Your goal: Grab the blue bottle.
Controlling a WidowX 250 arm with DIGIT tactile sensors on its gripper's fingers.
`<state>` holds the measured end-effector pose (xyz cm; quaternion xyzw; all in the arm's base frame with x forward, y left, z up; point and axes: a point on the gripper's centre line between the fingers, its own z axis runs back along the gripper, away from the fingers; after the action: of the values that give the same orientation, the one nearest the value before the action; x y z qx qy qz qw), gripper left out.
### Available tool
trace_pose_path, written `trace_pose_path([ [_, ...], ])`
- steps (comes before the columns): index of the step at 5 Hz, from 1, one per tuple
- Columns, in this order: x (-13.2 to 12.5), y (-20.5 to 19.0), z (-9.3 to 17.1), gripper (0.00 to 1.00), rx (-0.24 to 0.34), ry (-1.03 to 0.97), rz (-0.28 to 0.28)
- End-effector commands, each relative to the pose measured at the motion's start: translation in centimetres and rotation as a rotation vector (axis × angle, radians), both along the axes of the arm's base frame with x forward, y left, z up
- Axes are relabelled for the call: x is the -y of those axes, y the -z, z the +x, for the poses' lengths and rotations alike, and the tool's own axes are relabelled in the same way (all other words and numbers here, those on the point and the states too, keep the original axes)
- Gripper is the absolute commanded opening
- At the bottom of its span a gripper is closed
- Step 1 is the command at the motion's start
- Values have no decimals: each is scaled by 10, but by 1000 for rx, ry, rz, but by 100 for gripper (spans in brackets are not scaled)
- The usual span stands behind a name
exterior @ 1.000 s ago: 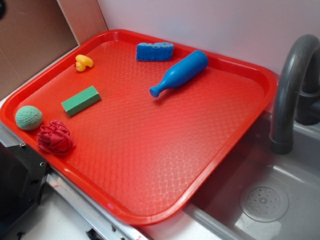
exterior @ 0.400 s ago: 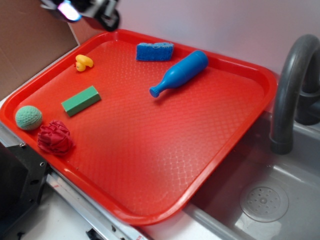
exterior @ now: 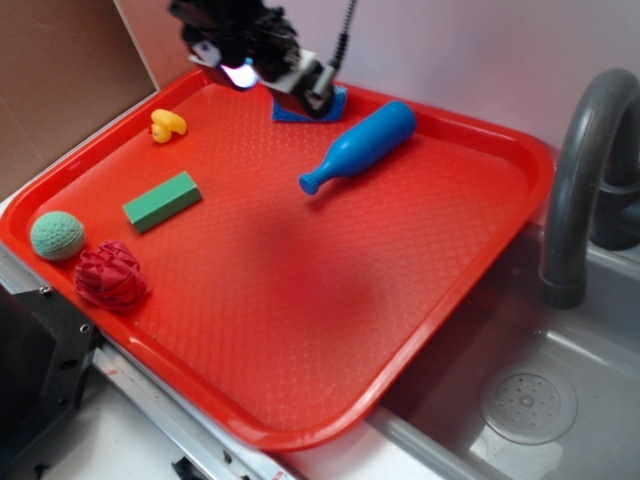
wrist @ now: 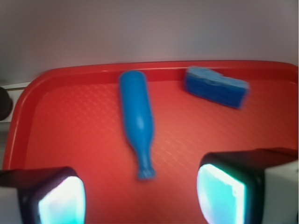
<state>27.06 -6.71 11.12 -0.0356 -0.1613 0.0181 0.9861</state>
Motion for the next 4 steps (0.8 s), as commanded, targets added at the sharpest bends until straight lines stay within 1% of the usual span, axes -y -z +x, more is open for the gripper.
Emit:
trace_pose_path([
  [1, -5, 20, 41, 100, 10, 2, -5],
  [2, -4, 43, 53, 100, -43, 20, -14],
  [3, -2, 59, 62, 100, -85, 35, -10],
  [4, -3, 70, 65, 100, -108, 40, -24],
])
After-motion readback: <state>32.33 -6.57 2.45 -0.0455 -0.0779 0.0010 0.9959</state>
